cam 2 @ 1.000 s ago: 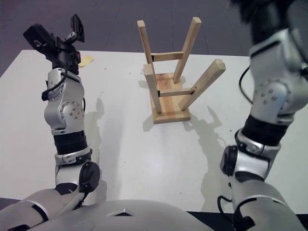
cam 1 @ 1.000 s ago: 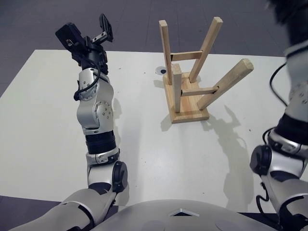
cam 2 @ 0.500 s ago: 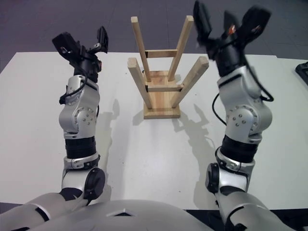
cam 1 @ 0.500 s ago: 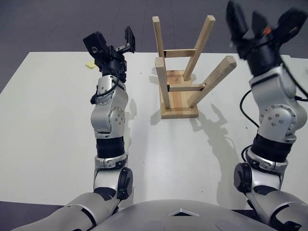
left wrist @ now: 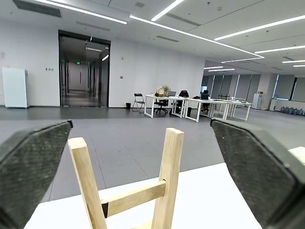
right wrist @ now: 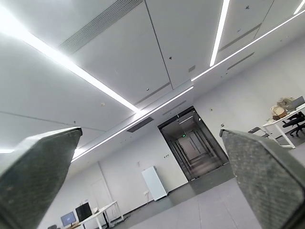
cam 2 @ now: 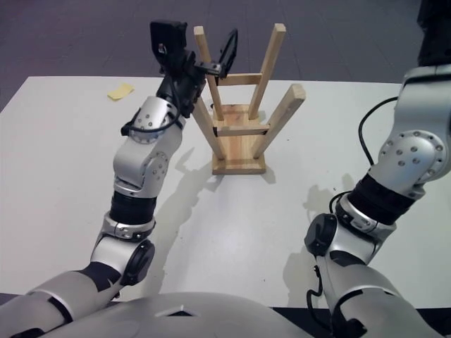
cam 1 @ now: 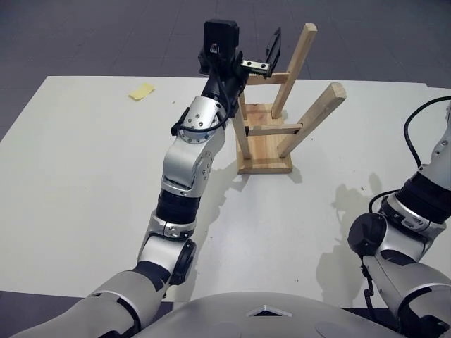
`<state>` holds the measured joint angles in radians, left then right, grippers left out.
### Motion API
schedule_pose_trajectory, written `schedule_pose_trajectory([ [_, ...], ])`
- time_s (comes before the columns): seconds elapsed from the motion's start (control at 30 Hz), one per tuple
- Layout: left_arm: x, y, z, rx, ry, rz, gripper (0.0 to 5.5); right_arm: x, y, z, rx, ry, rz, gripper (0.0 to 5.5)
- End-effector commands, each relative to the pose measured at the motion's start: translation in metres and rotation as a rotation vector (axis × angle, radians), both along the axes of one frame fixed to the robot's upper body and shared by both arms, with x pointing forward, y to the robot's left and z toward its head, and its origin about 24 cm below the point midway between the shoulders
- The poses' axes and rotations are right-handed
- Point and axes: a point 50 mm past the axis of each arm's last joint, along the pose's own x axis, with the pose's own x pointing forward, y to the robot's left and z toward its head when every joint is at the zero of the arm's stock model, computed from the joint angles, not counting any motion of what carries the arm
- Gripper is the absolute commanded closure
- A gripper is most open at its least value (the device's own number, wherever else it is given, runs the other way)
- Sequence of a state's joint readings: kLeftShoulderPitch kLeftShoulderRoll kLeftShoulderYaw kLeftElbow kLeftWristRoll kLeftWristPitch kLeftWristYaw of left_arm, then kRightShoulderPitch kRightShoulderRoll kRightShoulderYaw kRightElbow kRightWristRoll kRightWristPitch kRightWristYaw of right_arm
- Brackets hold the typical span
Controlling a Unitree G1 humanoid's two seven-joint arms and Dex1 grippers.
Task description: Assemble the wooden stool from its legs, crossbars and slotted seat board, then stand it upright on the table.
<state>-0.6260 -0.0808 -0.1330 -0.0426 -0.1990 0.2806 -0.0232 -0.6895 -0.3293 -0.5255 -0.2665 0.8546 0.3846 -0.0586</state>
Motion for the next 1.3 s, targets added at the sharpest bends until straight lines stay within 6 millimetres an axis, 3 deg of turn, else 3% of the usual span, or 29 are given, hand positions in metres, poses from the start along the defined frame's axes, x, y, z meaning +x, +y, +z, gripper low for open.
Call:
schedule_pose_trajectory([
  [0.03,0.013,-0.005,-0.027,-0.056,0.097,-0.005,0.10,0.003,0.012,-0.015,-0.036,0.055,0.049,0.12],
  [0.13,0.011,-0.005,0.019,-0.178,-0.099,-0.014,0.10,0.006,0.015,-0.026,-0.040,0.087,0.081,0.12],
  [0.2,0.005,0.005,0.045,-0.231,-0.217,0.022,0.10,0.010,0.011,-0.038,-0.027,0.140,0.046,0.12],
  [0.27,-0.002,0.031,0.066,-0.290,-0.315,0.135,0.10,0.019,-0.008,-0.057,0.050,0.263,-0.130,0.12],
  [0.33,-0.007,0.064,0.074,-0.296,-0.361,0.329,0.10,0.021,-0.036,-0.079,0.109,0.425,-0.377,0.12],
  [0.4,-0.003,0.092,0.060,-0.197,-0.254,0.530,0.10,0.018,-0.054,-0.100,0.062,0.589,-0.583,0.12],
  [0.5,0.006,0.109,0.001,0.021,0.089,0.613,0.10,0.011,-0.059,-0.122,-0.078,0.730,-0.658,0.12],
  [0.57,-0.001,0.092,-0.041,0.177,0.290,0.464,0.10,0.012,-0.042,-0.138,-0.224,0.788,-0.586,0.12],
  [0.63,-0.017,0.062,-0.065,0.311,0.383,0.276,0.10,0.012,-0.010,-0.157,-0.334,0.815,-0.439,0.12],
  [0.77,-0.038,0.013,-0.072,0.511,0.336,0.058,0.10,0.000,0.046,-0.170,-0.398,0.777,-0.204,0.12],
  [0.83,-0.038,0.008,-0.070,0.554,0.316,0.057,0.10,-0.007,0.063,-0.171,-0.403,0.766,-0.134,0.12],
  [0.93,-0.030,0.016,-0.068,0.555,0.337,0.117,0.10,-0.011,0.067,-0.179,-0.394,0.811,-0.142,0.12],
  [1.03,-0.028,0.022,-0.073,0.527,0.390,0.153,0.10,-0.011,0.055,-0.188,-0.389,0.891,-0.227,0.12],
  [1.1,-0.029,0.034,-0.085,0.505,0.465,0.211,0.10,-0.012,0.041,-0.193,-0.374,0.947,-0.306,0.12],
  [1.2,-0.033,0.075,-0.091,0.409,0.527,0.413,0.10,-0.012,0.018,-0.195,-0.346,0.991,-0.416,0.12],
  [1.3,-0.041,0.150,-0.085,0.085,0.530,0.810,0.10,-0.003,0.020,-0.187,-0.450,0.887,-0.337,0.12],
])
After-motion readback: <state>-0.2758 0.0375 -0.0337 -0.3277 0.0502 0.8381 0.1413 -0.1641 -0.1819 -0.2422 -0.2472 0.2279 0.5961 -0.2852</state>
